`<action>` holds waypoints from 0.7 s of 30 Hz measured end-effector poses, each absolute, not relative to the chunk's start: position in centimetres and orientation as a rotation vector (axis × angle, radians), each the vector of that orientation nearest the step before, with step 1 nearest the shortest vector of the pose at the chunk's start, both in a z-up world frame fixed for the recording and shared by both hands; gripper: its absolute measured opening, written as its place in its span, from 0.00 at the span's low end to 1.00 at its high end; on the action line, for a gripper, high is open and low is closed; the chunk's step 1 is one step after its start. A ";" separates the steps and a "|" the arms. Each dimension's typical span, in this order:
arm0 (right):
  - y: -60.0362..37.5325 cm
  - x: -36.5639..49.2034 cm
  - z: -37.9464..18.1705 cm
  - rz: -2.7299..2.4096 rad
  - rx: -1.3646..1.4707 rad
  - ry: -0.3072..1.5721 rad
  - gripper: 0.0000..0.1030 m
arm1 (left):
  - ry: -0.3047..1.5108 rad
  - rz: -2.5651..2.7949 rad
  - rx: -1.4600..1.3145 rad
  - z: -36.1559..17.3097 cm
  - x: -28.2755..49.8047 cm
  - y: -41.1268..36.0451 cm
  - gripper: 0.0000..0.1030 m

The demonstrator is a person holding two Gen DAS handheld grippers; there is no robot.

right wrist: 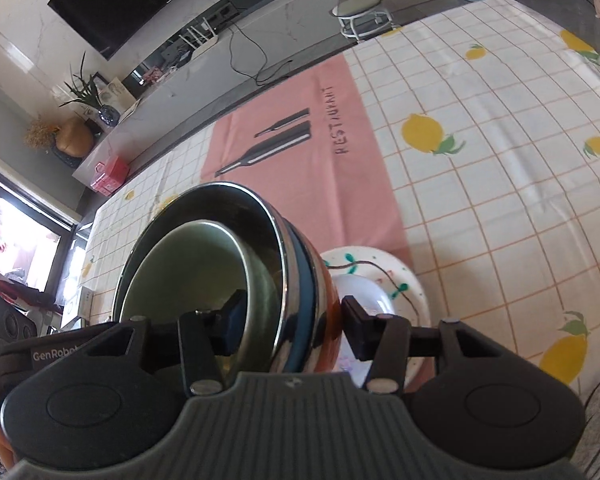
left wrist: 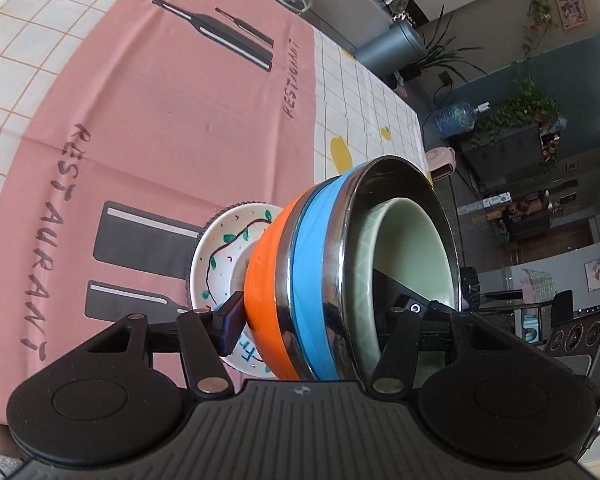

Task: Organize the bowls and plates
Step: 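Lift the bowl stack with the right gripper over the plate stack, then lower the bowl stack onto the plates and open the right gripper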

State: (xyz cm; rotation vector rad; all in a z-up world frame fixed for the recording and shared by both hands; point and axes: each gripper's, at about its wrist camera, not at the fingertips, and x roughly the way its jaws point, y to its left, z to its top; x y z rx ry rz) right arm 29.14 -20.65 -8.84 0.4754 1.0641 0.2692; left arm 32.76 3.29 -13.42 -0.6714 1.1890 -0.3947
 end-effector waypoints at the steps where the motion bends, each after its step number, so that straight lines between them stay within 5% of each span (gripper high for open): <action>1: -21.1 29.2 -9.4 0.266 0.488 1.071 0.49 | 1.199 -0.390 -0.663 -13.7 32.9 3.0 0.62; 14: -21.9 30.1 -13.1 0.267 0.507 1.078 0.44 | 1.151 -0.345 -0.437 -14.0 32.4 2.6 0.69; 17: -21.8 30.1 -12.5 0.270 0.481 1.037 0.48 | 1.026 -0.247 -0.252 -11.5 30.5 1.9 0.83; 21: -22.6 29.1 -10.8 0.332 0.505 0.943 0.71 | 0.883 -0.186 -0.124 -8.6 27.0 1.5 0.87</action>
